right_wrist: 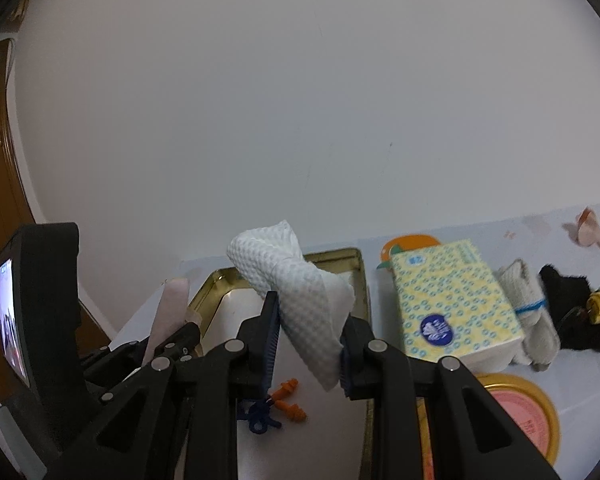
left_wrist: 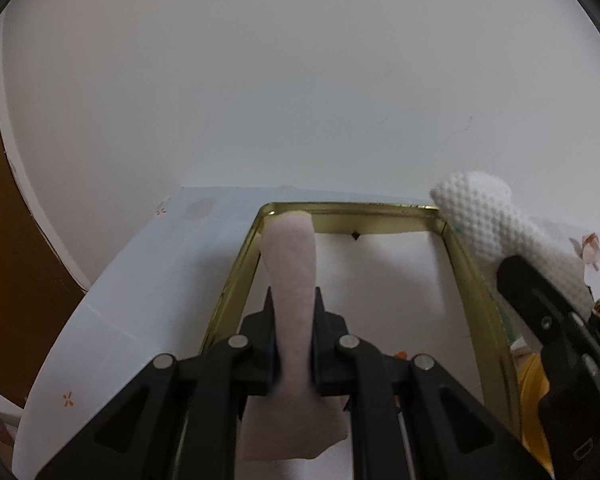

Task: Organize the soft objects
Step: 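Carry the pink towel and white mesh cloth into the gold tray with both grippers, then open both grippers and withdraw them from the tray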

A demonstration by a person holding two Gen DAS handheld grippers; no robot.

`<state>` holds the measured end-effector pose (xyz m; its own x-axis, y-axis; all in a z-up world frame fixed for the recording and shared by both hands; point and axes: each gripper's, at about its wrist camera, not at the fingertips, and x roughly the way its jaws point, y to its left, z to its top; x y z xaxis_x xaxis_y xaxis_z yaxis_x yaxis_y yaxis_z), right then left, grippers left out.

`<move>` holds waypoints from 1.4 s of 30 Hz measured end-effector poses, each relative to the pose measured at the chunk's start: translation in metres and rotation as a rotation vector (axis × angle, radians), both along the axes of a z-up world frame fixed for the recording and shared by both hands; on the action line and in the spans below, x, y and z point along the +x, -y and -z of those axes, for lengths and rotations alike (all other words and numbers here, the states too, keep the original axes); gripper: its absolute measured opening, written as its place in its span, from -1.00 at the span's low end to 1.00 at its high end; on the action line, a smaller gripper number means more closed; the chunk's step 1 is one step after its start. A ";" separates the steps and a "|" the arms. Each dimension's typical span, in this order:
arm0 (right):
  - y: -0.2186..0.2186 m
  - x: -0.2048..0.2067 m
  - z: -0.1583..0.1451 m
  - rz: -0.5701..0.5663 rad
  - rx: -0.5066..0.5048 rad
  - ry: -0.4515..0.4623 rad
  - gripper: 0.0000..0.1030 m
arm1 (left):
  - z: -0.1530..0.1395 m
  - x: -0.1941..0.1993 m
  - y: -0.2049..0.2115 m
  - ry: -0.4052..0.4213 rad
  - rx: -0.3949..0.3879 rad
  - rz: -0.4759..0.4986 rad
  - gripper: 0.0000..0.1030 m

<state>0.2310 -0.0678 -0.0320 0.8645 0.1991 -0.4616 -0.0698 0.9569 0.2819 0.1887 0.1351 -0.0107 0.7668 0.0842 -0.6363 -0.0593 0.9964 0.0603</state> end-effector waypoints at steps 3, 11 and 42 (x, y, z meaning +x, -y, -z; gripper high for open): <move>0.001 0.010 0.008 -0.009 0.013 -0.023 -0.46 | 0.003 0.003 0.003 -0.005 0.021 -0.011 -0.79; -0.007 0.012 0.009 -0.042 0.032 -0.038 -0.46 | 0.007 0.011 0.015 -0.021 0.050 -0.026 -0.79; 0.060 -0.043 0.027 0.147 -0.150 0.335 0.61 | -0.014 -0.027 0.033 0.243 -0.069 -0.007 0.93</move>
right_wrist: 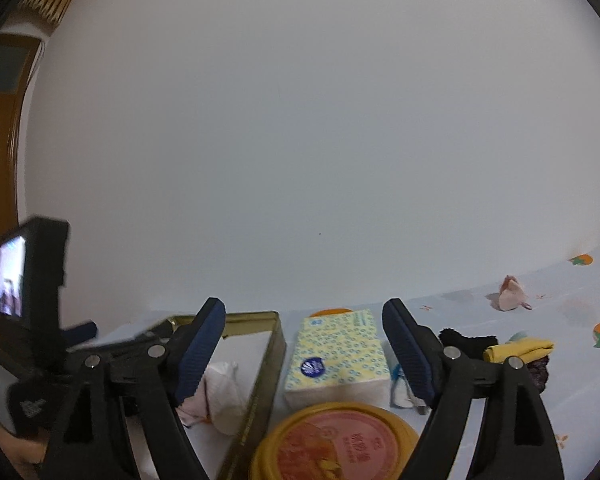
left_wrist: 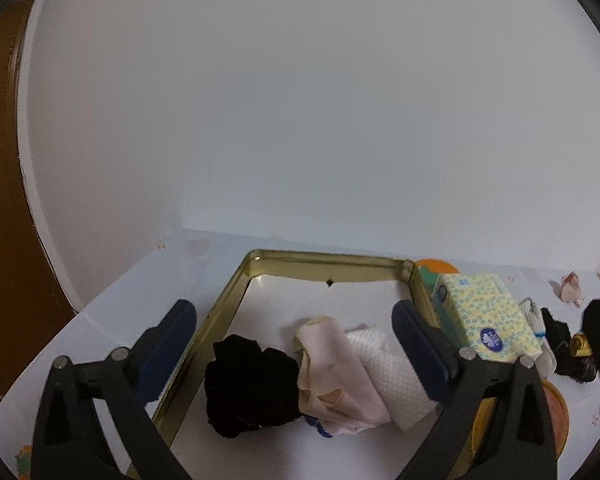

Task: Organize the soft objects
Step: 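Open both grippers and withdraw them from the tray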

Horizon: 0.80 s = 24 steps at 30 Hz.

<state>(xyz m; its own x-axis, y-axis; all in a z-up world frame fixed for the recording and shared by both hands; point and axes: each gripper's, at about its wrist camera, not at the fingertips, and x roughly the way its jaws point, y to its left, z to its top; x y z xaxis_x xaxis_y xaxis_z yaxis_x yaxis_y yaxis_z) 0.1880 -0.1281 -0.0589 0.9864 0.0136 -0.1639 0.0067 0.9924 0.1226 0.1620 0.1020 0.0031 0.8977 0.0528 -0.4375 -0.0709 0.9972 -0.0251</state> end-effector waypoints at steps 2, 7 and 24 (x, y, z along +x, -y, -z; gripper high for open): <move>0.000 -0.001 0.003 -0.001 -0.013 0.008 0.61 | 0.000 -0.007 -0.003 0.022 -0.032 -0.008 0.93; 0.018 -0.022 -0.007 0.007 -0.045 0.011 0.61 | 0.004 -0.022 -0.003 0.056 -0.086 -0.025 0.93; 0.084 -0.044 -0.006 0.067 0.072 -0.066 0.61 | 0.021 -0.046 0.043 0.098 0.043 0.089 0.93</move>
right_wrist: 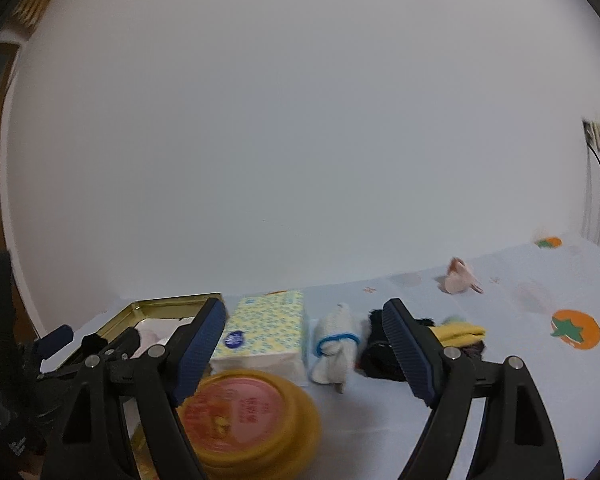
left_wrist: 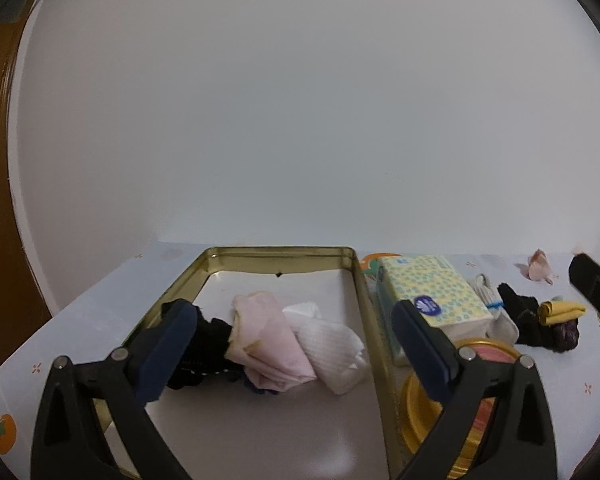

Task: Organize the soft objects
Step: 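Open both grippers and withdraw them from the tray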

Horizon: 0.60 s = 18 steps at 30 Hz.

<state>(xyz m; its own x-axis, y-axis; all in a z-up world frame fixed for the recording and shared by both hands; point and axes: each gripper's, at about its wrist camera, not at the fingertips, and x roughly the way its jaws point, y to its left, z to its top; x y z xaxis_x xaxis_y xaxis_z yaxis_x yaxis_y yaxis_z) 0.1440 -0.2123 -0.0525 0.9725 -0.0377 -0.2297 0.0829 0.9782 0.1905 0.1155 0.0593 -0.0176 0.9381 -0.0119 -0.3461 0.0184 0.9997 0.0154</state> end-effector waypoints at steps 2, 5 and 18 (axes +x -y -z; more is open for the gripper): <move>0.015 -0.001 0.002 0.010 0.042 -0.014 0.60 | 0.000 -0.002 0.003 -0.001 0.010 0.004 0.93; 0.034 -0.002 0.004 0.033 0.078 -0.032 0.60 | -0.001 -0.007 0.006 0.009 0.024 -0.006 0.93; 0.081 -0.014 0.000 0.086 0.035 -0.028 0.60 | 0.000 -0.012 0.026 -0.008 0.031 0.000 0.94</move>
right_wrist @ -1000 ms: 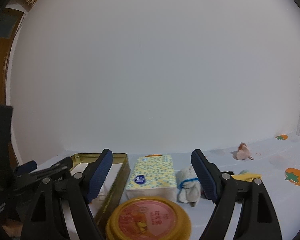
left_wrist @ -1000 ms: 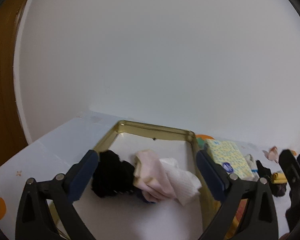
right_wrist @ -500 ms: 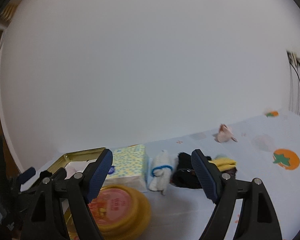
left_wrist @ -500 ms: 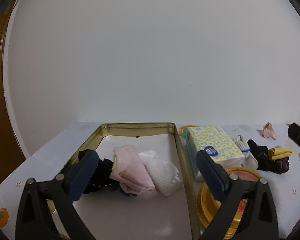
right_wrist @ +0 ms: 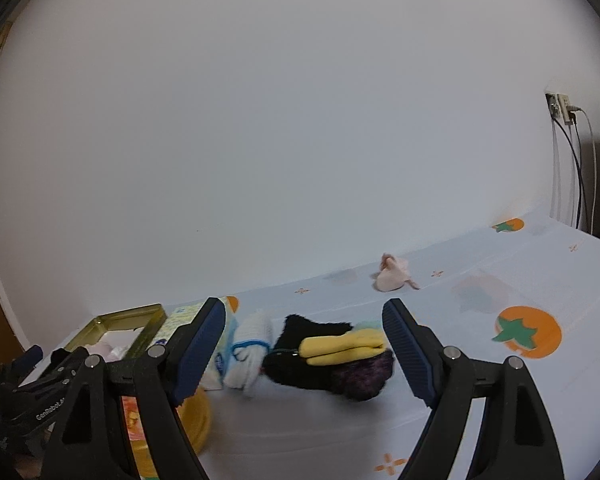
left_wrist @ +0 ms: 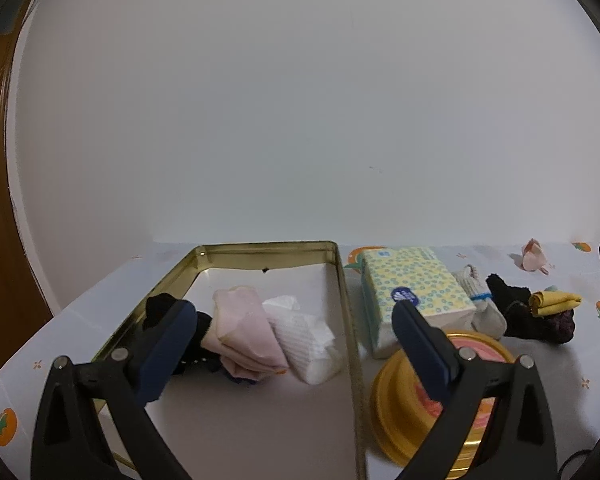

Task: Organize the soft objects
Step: 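Open both grippers and withdraw them from the tray, then grasp the yellow cloth with the right gripper while the left gripper grasps the purple knit scrunchie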

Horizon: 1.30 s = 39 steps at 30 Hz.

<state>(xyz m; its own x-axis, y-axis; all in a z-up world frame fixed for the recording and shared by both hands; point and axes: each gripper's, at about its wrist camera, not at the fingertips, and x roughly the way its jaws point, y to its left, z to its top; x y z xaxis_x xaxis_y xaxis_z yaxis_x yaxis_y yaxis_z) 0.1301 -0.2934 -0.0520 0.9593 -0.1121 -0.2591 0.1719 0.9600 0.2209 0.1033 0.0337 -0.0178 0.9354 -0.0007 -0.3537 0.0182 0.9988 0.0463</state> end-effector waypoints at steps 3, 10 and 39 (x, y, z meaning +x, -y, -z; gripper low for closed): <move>0.008 0.000 0.000 0.006 -0.016 0.001 0.60 | 0.001 -0.001 0.008 -0.007 -0.010 0.012 0.94; 0.022 -0.005 -0.004 0.030 -0.114 -0.005 0.60 | 0.001 -0.010 0.028 -0.002 -0.042 0.053 0.94; 0.058 0.127 0.053 -0.391 -0.087 -0.517 0.57 | 0.006 -0.026 0.134 -0.088 -0.044 0.260 0.94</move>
<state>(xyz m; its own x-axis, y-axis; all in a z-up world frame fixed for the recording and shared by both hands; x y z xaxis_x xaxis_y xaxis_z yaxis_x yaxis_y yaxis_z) 0.2569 -0.3513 -0.1052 0.6875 0.1780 -0.7040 -0.1298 0.9840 0.1220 0.0773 -0.1003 -0.0237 0.8676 -0.2533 -0.4279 0.2759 0.9612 -0.0097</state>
